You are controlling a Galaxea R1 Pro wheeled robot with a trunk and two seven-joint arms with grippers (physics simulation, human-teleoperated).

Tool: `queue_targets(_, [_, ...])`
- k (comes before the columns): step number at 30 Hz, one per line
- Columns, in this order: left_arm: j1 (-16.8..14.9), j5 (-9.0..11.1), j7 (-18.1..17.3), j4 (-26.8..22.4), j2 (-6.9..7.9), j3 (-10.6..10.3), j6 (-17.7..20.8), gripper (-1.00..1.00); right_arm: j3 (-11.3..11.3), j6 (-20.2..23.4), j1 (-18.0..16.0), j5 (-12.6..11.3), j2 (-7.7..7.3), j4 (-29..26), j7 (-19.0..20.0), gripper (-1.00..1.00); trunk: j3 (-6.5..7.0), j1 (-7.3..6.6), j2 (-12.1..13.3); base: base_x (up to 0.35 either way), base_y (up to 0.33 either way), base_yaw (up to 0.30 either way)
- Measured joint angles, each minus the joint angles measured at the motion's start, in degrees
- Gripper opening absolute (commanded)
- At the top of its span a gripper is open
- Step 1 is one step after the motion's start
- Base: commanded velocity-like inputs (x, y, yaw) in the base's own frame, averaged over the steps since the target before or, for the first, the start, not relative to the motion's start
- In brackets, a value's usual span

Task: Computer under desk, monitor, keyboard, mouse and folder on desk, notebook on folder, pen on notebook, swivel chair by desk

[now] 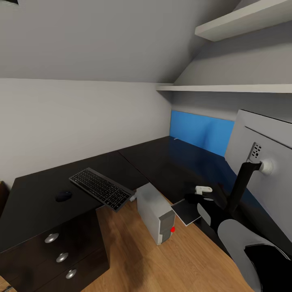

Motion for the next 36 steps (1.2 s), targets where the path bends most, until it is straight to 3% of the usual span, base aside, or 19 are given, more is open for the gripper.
queue_targets(36, [0.0, 0.0, 0.0, 0.0, 0.00, 0.0, 0.0, 1.00, 0.1, 0.1, 0.0, 0.0, 0.06, -0.1, 0.1, 1.00, 0.00, 0.01, 0.0, -0.006, 0.000, 0.000])
